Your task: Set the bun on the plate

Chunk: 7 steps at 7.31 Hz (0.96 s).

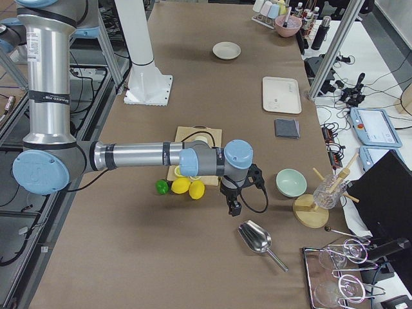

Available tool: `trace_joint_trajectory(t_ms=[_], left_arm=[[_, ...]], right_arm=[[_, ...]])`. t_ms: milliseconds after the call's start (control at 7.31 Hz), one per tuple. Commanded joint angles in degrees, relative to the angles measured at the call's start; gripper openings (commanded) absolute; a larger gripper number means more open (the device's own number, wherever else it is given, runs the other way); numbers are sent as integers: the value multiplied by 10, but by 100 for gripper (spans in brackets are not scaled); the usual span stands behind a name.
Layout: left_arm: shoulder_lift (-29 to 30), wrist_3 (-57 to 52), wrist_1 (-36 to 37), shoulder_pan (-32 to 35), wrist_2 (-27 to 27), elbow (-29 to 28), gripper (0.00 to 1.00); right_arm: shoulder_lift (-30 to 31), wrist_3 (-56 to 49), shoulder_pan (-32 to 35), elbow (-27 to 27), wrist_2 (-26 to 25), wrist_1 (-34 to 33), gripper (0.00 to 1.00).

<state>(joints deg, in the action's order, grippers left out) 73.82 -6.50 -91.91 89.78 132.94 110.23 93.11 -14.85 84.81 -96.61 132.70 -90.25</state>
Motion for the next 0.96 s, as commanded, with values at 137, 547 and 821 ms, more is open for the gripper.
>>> trace_joint_trajectory(t_ms=[137, 547, 821], left_arm=[[3, 1, -1, 0, -1, 2, 97], [3, 7, -6, 0, 0, 5, 97], [4, 4, -7, -1, 2, 10, 97]], right_arm=[[3, 0, 0, 0, 0, 0, 100], [3, 1, 0, 3, 0, 1, 100], [3, 1, 0, 3, 0, 0, 100]])
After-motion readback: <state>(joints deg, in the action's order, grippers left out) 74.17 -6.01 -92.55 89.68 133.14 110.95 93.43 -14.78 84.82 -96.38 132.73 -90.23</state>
